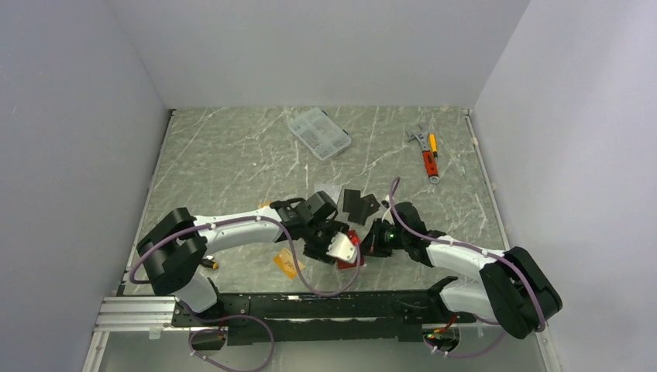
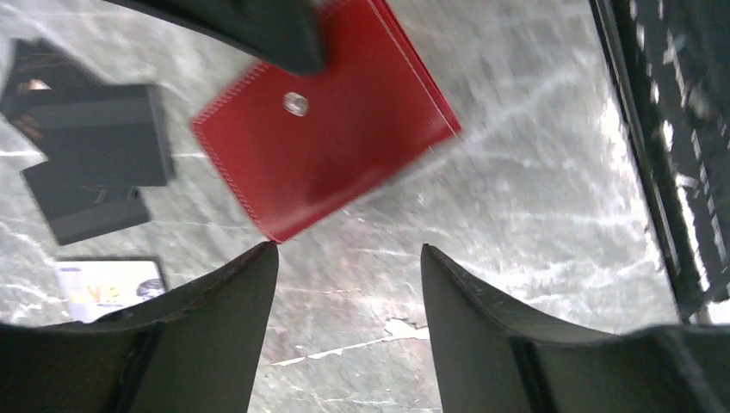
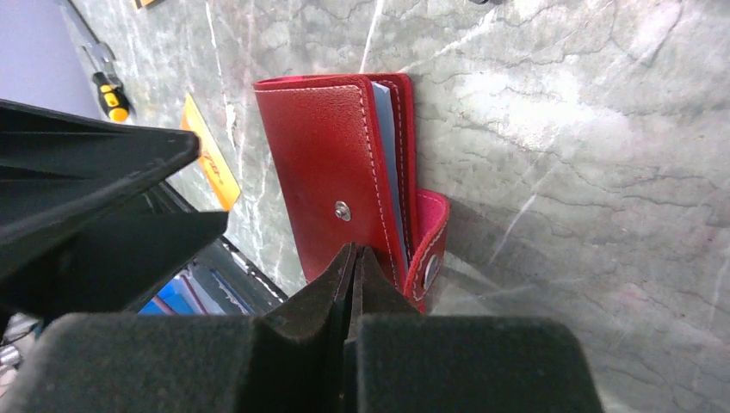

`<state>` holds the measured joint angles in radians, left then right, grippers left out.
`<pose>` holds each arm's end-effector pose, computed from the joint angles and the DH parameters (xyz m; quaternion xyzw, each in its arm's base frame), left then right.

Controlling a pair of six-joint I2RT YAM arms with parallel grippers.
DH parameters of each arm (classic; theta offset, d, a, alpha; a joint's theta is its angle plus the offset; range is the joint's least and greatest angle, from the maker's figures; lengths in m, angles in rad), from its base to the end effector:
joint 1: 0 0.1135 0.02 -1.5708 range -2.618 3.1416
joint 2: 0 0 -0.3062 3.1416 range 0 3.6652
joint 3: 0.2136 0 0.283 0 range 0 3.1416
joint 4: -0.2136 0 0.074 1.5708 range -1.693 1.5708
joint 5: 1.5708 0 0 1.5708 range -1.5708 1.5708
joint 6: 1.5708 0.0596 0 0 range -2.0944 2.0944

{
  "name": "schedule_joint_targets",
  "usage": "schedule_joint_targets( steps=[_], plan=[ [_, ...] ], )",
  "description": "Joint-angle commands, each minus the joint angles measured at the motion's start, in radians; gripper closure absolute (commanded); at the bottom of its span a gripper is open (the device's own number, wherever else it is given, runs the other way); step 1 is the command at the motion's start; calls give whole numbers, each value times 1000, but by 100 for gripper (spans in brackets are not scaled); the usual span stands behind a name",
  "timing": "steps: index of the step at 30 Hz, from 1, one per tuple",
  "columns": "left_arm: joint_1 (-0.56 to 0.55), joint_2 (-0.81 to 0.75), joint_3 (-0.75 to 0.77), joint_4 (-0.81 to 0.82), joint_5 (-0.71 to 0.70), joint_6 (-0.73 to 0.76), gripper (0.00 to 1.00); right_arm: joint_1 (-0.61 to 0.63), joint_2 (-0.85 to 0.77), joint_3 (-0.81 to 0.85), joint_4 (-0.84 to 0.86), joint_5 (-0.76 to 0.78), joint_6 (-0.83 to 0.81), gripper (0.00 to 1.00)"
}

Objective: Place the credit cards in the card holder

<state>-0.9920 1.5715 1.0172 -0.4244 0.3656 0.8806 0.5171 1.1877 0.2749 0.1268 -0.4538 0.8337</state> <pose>0.1787 -0.3124 0.2175 0.7889 0.5148 -0.1896 0.2768 0.1716 0.1277 0.1251 0.0570 0.9026 0.3952 0.1608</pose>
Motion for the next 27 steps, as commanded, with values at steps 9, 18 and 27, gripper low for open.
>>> schedule_joint_targets(
  steps=[9,18,27],
  plan=[
    [-103,3,-88,27,-163,473,57,-24,101,158,-229,3,-132,100],
    [-153,66,-53,33,-122,549,51,-38,97,215,-323,-13,-166,100],
    [-157,117,-92,37,-48,603,76,-43,78,325,-442,7,-180,100]
  ],
)
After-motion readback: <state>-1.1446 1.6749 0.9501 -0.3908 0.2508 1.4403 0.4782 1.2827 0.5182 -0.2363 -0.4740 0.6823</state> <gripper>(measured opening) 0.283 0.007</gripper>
